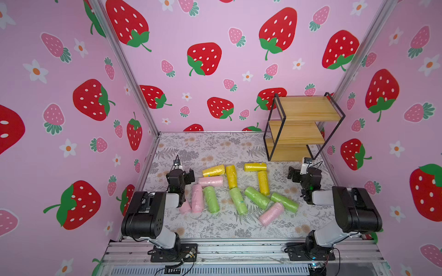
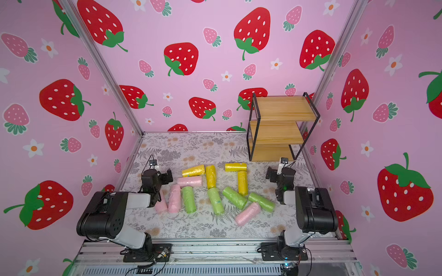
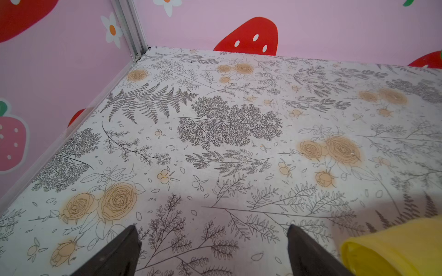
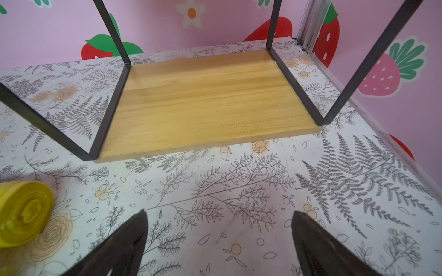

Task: Sort the rolls of trash bags by color and place them on the shelf
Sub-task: Move the shelf to the center of the board.

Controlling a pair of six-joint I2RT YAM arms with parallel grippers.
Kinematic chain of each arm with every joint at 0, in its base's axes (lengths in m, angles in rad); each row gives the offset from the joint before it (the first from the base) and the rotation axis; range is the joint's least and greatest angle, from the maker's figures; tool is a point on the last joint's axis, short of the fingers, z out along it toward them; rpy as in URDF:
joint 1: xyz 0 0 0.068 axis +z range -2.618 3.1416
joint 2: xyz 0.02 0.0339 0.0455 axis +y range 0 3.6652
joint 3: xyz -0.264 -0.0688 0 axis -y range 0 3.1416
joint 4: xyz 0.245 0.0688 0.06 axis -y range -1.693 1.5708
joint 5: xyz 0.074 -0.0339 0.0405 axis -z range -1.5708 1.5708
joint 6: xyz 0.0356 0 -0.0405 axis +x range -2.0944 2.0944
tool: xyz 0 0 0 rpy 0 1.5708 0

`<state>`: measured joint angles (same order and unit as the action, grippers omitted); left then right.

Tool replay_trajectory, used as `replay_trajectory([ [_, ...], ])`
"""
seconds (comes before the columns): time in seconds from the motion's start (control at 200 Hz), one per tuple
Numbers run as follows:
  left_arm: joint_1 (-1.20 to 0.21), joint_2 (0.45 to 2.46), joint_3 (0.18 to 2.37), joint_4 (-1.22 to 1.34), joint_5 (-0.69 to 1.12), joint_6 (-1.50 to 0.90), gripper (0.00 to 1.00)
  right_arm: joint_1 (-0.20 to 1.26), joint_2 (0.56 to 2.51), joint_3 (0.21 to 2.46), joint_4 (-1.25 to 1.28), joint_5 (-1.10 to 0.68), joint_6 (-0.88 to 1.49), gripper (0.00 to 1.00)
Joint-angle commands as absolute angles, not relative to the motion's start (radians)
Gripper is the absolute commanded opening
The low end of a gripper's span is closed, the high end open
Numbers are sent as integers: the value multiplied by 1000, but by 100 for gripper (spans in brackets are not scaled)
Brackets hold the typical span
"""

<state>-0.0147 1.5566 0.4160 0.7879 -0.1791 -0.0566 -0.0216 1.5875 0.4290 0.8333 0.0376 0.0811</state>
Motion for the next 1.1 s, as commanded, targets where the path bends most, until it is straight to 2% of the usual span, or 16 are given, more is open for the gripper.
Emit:
replay_trajectory([
  [0.0, -14, 1547, 443, 787, -170, -61, 100, -15, 1585, 443, 834, 43, 74, 99],
  [0.745, -11, 1543, 444, 785, -166, -61, 100, -20, 1587, 447, 828, 39, 79, 99],
  [0.79, -14, 1522, 446, 789, -209, -74, 100, -33, 1583, 449, 823, 17, 87, 99],
  [0.815, -15, 1479, 469, 704, -241, -91, 100, -35, 1571, 447, 831, 37, 94, 99],
  [0.875, -16, 1370, 547, 477, -322, -128, 100, -31, 1446, 477, 663, 130, 128, 99],
  [0.975, -17, 1192, 578, 381, -339, -194, 100, -32, 1243, 566, 351, 281, 259, 99],
  [1.046, -17, 1085, 614, 294, -269, -229, 100, -51, 1138, 623, 163, 275, 384, 99],
  [1.096, -22, 1036, 654, 213, -198, -247, 100, -79, 1051, 659, 58, 126, 405, 99],
])
